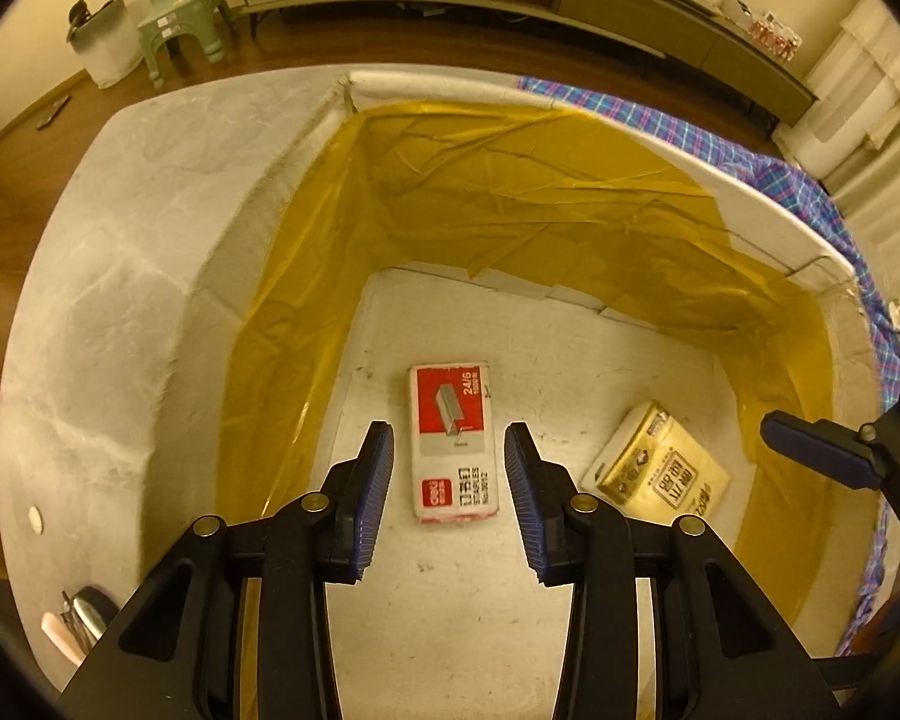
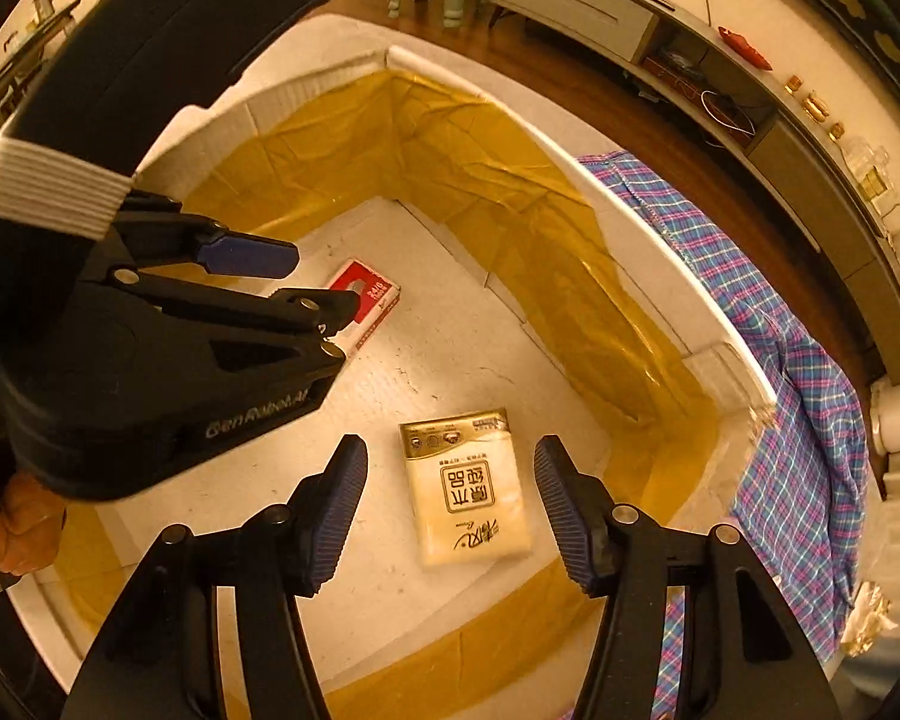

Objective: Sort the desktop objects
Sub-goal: 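Open both tools to drop the staple box and tissue pack into the box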

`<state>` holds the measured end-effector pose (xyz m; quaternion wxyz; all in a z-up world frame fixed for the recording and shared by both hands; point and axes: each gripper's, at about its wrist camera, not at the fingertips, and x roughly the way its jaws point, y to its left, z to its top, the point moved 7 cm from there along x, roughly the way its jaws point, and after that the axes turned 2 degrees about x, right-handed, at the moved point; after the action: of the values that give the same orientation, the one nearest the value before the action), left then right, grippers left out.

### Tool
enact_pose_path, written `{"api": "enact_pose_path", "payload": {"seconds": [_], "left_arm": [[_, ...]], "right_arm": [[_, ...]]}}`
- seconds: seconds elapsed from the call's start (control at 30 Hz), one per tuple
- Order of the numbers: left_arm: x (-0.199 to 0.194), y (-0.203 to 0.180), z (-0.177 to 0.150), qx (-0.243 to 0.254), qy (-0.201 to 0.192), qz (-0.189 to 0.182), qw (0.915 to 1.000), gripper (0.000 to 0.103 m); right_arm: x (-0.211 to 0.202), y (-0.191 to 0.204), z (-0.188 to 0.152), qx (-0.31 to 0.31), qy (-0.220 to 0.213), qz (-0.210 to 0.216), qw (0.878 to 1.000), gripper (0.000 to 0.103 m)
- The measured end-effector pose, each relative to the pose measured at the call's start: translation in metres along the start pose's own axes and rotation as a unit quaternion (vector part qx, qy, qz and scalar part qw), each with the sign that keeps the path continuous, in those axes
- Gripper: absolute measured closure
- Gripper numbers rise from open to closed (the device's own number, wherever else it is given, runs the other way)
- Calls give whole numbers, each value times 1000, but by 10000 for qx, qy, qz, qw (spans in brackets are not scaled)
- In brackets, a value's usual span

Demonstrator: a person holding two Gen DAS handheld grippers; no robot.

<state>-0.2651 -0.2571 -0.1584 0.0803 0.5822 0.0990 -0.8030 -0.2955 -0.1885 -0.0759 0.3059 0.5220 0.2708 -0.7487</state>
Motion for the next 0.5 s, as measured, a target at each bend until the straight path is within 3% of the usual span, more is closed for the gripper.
{"api": "enact_pose_path", "payload": {"seconds": [0.3, 0.5], "left_arm": [[-57, -15, -19, 228, -353, 56, 9991, 62], [-108, -30, -47, 547, -794, 160, 9952, 62]], "right_arm": [[-41, 11, -28, 145, -338, 223, 9991, 43], [-85, 22, -55, 279, -833, 371, 9954, 42]]}}
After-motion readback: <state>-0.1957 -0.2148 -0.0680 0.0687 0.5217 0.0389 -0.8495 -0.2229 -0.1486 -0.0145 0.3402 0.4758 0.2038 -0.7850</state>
